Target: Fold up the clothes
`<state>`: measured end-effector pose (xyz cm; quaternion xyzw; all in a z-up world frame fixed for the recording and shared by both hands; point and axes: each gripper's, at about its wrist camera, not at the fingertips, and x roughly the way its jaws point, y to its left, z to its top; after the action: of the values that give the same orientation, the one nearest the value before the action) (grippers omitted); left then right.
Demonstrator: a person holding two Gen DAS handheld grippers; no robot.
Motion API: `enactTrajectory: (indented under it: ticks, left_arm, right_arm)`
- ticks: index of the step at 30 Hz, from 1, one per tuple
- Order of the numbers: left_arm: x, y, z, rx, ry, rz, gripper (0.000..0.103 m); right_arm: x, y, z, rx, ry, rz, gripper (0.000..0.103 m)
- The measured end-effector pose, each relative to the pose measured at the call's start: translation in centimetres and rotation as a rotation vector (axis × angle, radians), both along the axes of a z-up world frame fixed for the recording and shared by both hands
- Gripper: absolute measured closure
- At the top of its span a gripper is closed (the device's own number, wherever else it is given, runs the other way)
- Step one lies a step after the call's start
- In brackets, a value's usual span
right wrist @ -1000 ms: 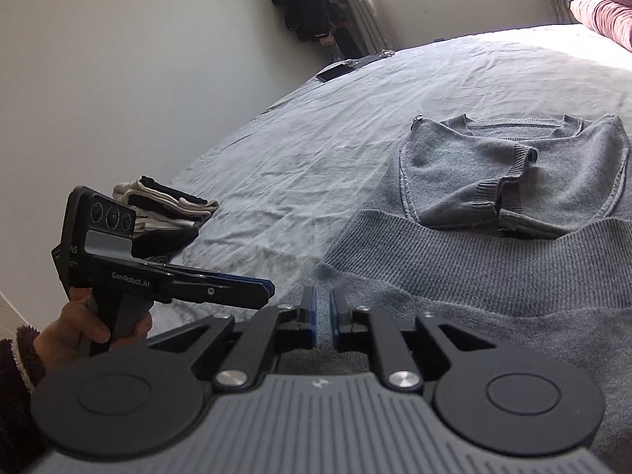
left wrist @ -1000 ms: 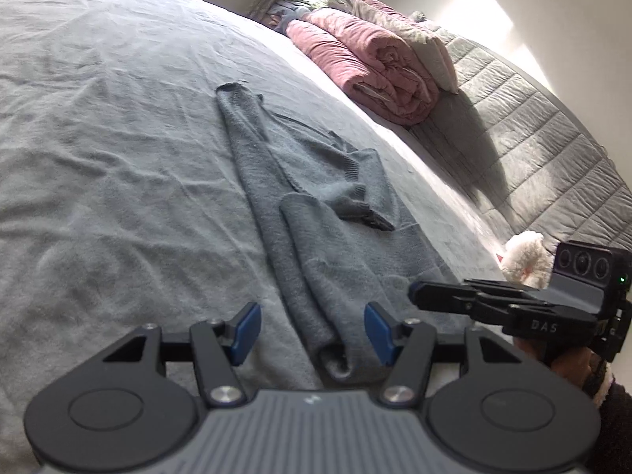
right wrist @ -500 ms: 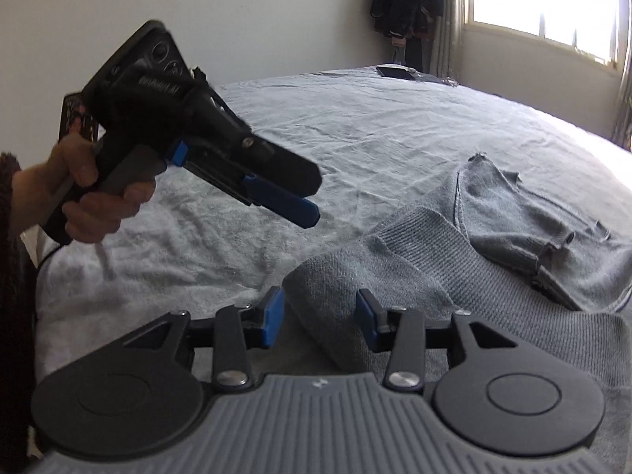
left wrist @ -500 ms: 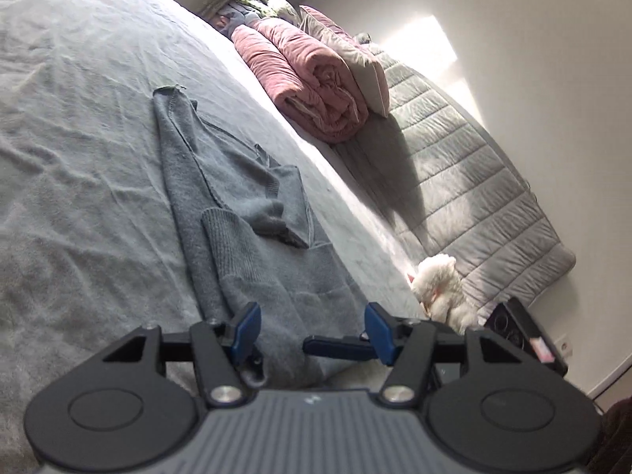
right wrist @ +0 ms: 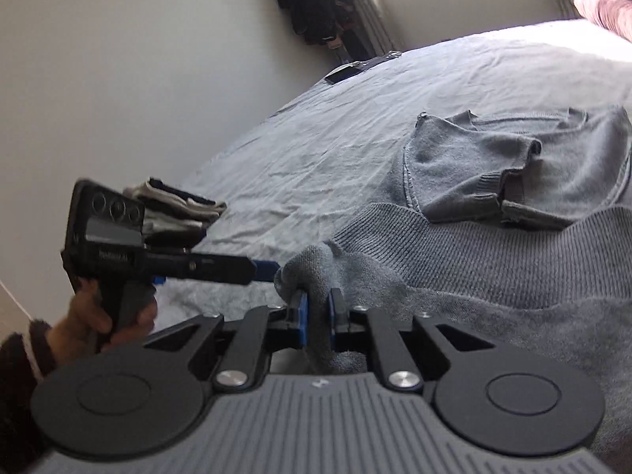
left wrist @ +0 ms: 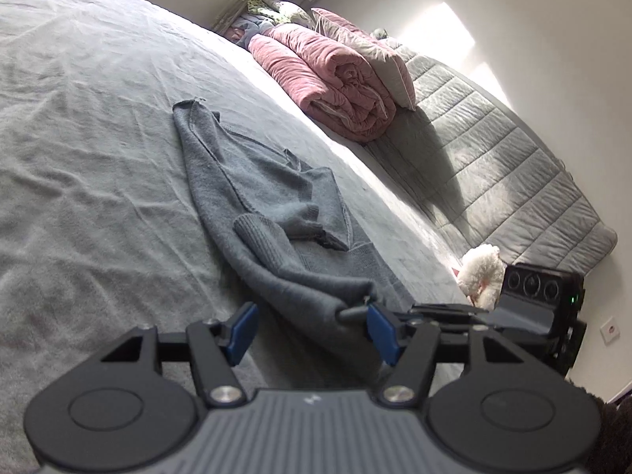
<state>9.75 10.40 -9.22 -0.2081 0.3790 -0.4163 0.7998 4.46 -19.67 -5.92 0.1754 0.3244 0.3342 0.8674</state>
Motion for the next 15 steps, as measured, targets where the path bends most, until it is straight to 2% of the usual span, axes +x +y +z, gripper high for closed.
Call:
enactTrajectory:
  ticks: [2,4,6,8,10,12,15]
  left_arm:
    - [0.4,-0.1,-0.5,-0.026,0.044,-0.001,0.04]
    - [1.0,0.7,-1.3,-0.098,0.125,0.024,0.04]
    - [1.5,1.9,-2.4,-0.232,0.22,0.058,0.04]
    - [1.8,2.6,-3.6,-0.321,0.306,0.093,0.041]
    - [2.0,2.4,-4.3,-0.311,0.346,0.113,0.042]
    - [1.9,1.7,-4.6,-0.25,0.356,0.117,0.048]
    - [1.8,1.0,-4.6,-0.249,0.385,0.114,0.052]
  right_arm:
    - [0.3,-0.7,-0.1,0.058,0.021,0.0,0.092]
    - [0.2,-0.9,0.0,0.072,0.009,0.027,0.092]
    - [-0.2,-0.1,0.3,0.041,-0.007,0.056,0.092]
    - [-0.5,0.2,0.2,0.036,-0.008,0.08,0.091]
    - [-0.5,0.6,0.0,0.033,-0.005,0.091,0.091]
    - [-0.5,0.8,0.0,0.026,-0.004,0.099,0.091]
    - [-0.6,1.1,0.0,0.006,-0.01,0.109,0.091]
